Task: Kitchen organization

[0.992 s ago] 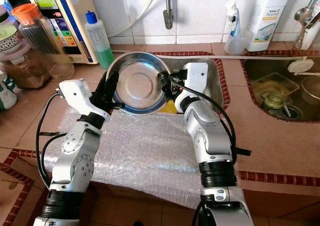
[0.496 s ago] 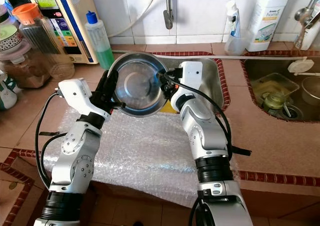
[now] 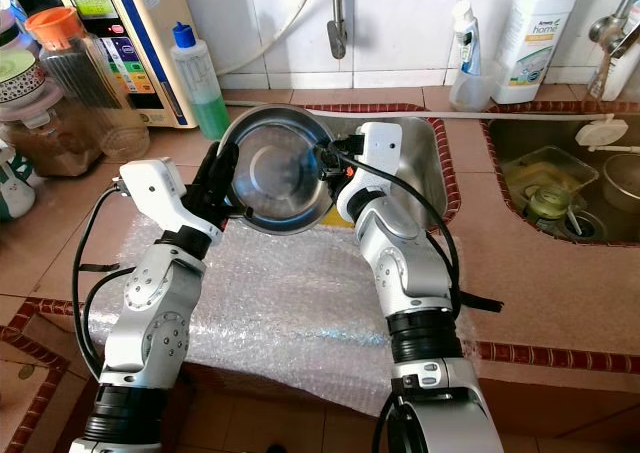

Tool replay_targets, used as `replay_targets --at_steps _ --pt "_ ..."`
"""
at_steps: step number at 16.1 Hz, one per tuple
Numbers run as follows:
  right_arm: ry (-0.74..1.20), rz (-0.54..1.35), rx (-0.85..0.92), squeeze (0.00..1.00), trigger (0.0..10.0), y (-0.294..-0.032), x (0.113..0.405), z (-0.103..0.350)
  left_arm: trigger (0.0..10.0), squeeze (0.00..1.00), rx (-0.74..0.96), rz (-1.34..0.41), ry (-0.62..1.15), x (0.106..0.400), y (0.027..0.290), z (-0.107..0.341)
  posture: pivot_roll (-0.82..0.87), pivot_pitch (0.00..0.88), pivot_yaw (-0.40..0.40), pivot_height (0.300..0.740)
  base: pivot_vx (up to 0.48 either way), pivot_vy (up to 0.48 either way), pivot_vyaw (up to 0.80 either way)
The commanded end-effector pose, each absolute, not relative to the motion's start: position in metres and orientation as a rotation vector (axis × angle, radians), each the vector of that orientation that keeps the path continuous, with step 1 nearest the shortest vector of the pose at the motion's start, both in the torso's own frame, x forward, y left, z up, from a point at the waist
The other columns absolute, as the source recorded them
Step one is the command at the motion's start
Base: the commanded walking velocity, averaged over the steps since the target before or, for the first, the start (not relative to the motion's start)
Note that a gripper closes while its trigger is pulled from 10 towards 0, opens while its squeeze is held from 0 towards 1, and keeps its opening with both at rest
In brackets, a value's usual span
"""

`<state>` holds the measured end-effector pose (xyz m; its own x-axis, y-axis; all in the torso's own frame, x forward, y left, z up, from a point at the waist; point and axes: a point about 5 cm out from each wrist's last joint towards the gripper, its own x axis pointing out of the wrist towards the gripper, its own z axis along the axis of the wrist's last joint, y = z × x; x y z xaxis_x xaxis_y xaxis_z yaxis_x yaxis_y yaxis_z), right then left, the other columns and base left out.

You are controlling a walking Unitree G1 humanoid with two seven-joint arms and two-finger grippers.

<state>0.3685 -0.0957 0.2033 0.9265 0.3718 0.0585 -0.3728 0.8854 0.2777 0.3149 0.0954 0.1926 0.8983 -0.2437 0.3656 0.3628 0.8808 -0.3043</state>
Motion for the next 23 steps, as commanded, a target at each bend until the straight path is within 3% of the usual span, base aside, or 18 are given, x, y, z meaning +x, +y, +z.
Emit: replay_targets --at_steps 1,7,8,9,23 --pt "-0.018 0.259 0.337 0.0 0.0 -0.114 0.377 0.213 0.0 0.0 -0.379 -0.447 -0.367 0.306 0.078 0.202 -0.24 0.091 0.133 0.74 0.0 0.0 0.0" --pt "0.022 0.198 0.449 0.0 0.0 -0.124 0.381 0.21 0.0 0.0 -0.386 -0.46 -0.373 0.305 0.075 0.204 -0.24 0.09 0.131 0.74 0.0 0.0 0.0" --pt "0.023 0.194 0.455 0.0 0.0 -0.125 0.382 0.209 4.4 1.0 -0.39 -0.462 -0.373 0.305 0.075 0.204 -0.24 0.089 0.13 0.74 0.0 0.0 0.0" --pt "0.022 0.19 0.453 0.0 0.0 -0.126 0.382 0.21 10.0 1.0 -0.392 -0.467 -0.373 0.305 0.075 0.205 -0.24 0.089 0.131 0.74 0.0 0.0 0.0" --pt "0.006 -0.002 0.441 0.0 0.0 -0.148 0.388 0.204 10.0 1.0 -0.366 -0.472 -0.316 0.302 0.077 0.192 -0.23 0.09 0.128 0.74 0.0 0.0 0.0"
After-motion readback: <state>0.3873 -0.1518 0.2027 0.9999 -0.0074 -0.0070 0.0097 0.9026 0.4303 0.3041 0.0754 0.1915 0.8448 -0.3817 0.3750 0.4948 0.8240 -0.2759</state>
